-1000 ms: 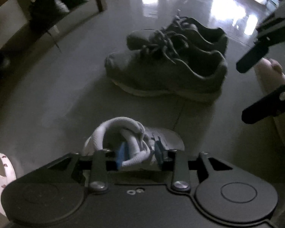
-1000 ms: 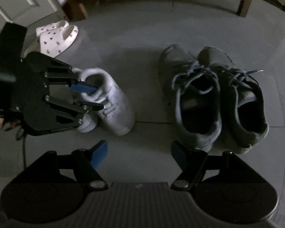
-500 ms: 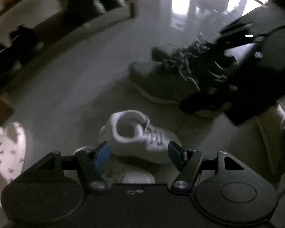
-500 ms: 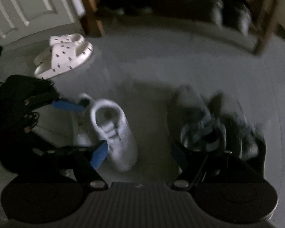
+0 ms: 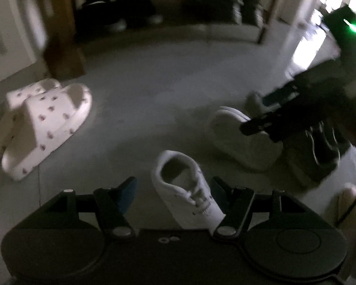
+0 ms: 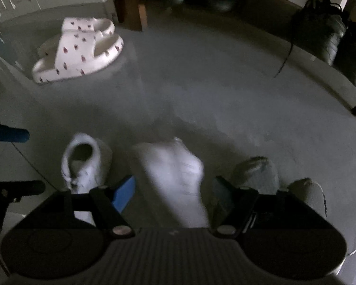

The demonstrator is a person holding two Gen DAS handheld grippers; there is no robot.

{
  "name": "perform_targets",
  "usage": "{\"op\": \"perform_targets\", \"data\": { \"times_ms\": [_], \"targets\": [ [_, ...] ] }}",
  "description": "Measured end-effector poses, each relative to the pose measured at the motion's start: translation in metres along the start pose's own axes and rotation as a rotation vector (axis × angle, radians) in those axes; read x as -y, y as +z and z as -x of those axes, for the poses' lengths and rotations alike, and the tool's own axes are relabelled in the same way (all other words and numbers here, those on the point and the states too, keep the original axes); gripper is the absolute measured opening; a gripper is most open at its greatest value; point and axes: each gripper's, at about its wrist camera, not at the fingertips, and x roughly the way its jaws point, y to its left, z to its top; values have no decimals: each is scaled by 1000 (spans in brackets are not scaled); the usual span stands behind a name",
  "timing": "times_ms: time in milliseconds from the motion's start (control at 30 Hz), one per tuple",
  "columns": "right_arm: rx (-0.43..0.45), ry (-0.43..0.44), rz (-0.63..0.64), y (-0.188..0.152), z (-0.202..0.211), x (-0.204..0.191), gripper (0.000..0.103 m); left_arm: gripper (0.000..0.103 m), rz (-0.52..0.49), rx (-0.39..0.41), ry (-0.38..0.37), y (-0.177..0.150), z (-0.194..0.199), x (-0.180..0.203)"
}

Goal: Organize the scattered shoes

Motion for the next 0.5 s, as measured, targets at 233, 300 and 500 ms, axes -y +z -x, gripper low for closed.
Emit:
{"op": "perform_targets", "data": {
  "times_ms": [233,300,500],
  "targets": [
    [-10,12,-17,12,-19,18,76,68,45,-11,5,0,0,-7],
    [9,31,-31,14,-16,26,76,68,54,-3,-4,2,1,-6],
    [29,178,59,17,-19,39,76,68,102,19,-32,10,-3,0]
  ]
}}
